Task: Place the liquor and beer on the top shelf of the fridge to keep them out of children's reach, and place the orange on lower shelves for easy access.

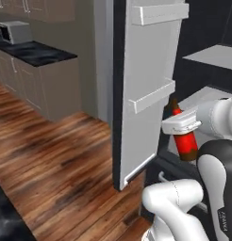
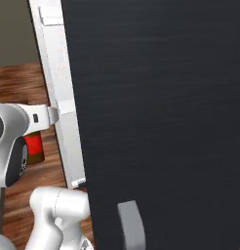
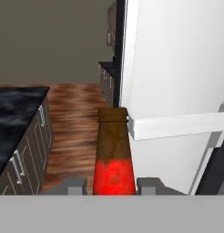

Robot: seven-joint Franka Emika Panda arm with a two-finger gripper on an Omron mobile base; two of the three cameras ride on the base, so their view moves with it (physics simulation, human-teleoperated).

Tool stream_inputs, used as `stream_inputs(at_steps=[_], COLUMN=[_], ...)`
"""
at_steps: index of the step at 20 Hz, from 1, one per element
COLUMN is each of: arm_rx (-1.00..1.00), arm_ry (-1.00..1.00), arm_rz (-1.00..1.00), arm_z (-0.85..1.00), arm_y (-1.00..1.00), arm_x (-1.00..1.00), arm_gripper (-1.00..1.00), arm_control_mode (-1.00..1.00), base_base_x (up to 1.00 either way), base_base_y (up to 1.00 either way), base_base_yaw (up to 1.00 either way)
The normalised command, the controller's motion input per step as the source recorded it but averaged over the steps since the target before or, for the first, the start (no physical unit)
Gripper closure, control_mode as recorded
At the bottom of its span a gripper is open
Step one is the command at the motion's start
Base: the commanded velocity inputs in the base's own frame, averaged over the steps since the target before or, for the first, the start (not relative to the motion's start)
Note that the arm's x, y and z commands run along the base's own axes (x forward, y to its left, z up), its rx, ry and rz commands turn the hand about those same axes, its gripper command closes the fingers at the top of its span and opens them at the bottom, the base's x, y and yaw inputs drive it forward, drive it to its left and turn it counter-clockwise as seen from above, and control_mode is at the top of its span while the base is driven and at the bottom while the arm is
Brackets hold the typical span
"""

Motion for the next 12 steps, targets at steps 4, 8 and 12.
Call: stream_inputs(at_steps=[4,8,12], arm_rx=[0.0,0.0,0.0], arm_ry=[0.0,0.0,0.0], arm_rz=[0.0,0.0,0.0], arm_z=[0.0,0.0,0.0], arm_y=[0.0,0.0,0.0], arm_x=[0.0,0.0,0.0], arm_gripper=[1.0,1.0,1.0], arm_control_mode=[1.0,1.0,1.0], base_base_x=[0.56,0.22,0.07], base_base_y=[0.0,0.0,0.0], base_base_yaw=[-0.43,-0.44,-0.46])
